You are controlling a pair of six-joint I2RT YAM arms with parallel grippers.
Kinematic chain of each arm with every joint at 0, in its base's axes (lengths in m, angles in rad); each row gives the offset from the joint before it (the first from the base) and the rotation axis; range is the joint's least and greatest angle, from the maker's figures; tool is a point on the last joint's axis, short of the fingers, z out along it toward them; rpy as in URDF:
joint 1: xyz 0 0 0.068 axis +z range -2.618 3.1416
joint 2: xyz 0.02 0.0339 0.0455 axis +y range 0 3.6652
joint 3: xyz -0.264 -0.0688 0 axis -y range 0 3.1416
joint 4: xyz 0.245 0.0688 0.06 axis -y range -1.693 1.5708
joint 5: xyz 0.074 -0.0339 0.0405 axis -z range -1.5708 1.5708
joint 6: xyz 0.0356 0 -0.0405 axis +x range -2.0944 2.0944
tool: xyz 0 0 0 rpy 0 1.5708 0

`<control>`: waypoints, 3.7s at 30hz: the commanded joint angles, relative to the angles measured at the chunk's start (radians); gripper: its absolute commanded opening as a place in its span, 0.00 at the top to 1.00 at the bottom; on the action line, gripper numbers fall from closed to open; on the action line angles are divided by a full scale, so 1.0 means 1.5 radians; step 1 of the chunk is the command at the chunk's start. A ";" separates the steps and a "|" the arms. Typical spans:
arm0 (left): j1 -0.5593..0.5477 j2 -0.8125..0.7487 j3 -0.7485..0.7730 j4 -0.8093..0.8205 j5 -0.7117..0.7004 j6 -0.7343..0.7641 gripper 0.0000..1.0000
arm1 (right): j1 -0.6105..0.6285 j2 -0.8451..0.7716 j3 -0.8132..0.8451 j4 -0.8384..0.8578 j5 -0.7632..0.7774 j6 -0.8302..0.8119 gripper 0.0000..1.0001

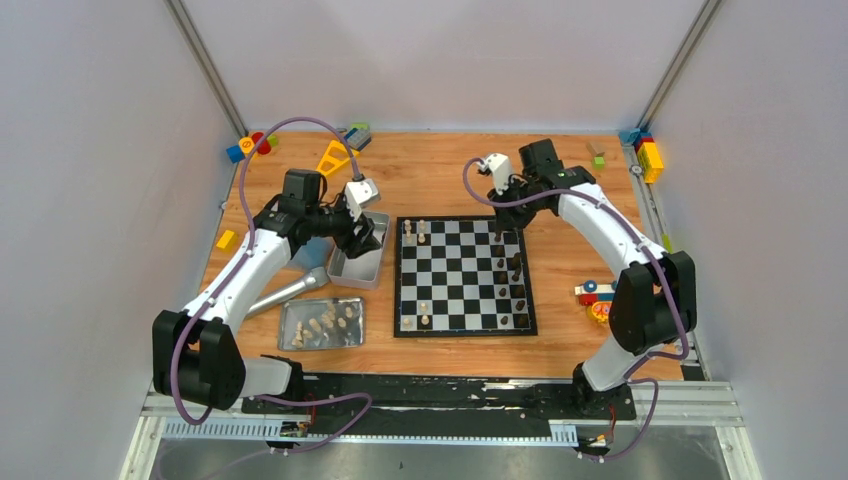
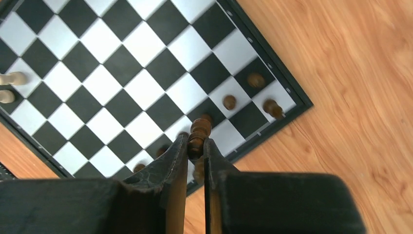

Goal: Set up the chess pieces on the board
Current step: Place the chess piece on the chessboard, then adjust the storage box at the center of the board.

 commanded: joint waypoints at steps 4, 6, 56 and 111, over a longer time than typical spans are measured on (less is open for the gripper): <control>0.006 -0.005 0.030 0.031 -0.059 -0.038 0.24 | -0.052 0.007 0.012 -0.030 0.040 -0.020 0.96; 0.006 -0.002 0.031 0.034 -0.085 -0.049 0.24 | -0.055 0.019 0.009 -0.030 0.042 -0.021 0.96; 0.016 -0.007 0.026 0.015 -0.140 -0.043 0.20 | -0.068 0.082 0.007 -0.024 0.048 -0.012 0.52; 0.016 0.454 0.378 -0.242 -0.473 0.339 1.00 | -0.068 -0.030 -0.015 -0.021 -0.024 0.028 0.51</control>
